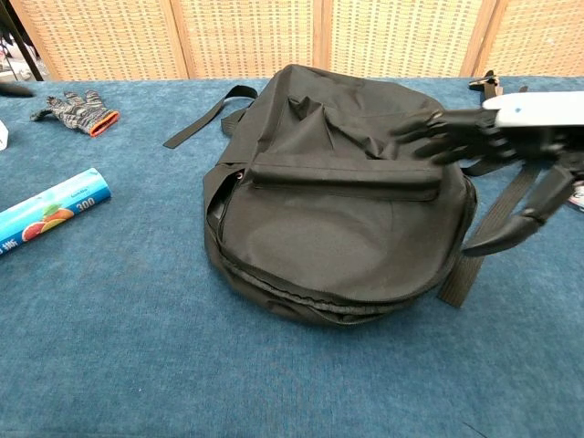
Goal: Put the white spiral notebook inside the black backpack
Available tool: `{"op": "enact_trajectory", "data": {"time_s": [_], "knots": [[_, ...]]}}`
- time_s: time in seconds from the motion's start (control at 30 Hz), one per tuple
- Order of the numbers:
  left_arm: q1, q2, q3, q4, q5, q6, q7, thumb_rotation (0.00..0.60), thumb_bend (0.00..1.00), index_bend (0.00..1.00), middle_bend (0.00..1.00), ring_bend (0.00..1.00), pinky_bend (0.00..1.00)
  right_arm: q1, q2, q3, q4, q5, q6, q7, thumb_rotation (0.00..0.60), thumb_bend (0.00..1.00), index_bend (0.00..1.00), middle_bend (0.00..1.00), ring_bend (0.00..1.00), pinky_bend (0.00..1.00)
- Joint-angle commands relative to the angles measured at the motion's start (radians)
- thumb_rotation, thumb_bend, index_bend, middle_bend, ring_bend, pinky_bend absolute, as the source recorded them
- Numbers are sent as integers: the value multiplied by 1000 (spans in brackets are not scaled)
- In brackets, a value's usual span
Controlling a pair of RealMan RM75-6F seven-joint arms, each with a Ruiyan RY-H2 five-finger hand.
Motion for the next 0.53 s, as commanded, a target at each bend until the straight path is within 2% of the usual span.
{"op": "enact_trajectory", "data": {"time_s": [0.03, 0.17, 0.4, 0.53], "knots": [[75, 50, 11, -59, -49, 20, 19, 600, 0, 0, 0, 10, 278, -91, 3, -71, 129, -104, 181, -187, 600, 0, 0, 0, 0, 0], [175, 92, 17, -147, -136, 48, 57, 600, 0, 0, 0, 0, 224, -187, -36, -76, 298, -76, 365, -314, 600, 0, 0, 0, 0, 0], [240, 142, 28, -252, -160, 61, 91, 600, 0, 0, 0, 0, 105, -238, -87, -72, 441, -45, 496, -354, 600, 0, 0, 0, 0, 0], [291, 182, 43, -340, -167, 84, 127, 600, 0, 0, 0, 0, 23, -295, -126, -52, 508, 8, 612, -364, 600, 0, 0, 0, 0, 0]]}}
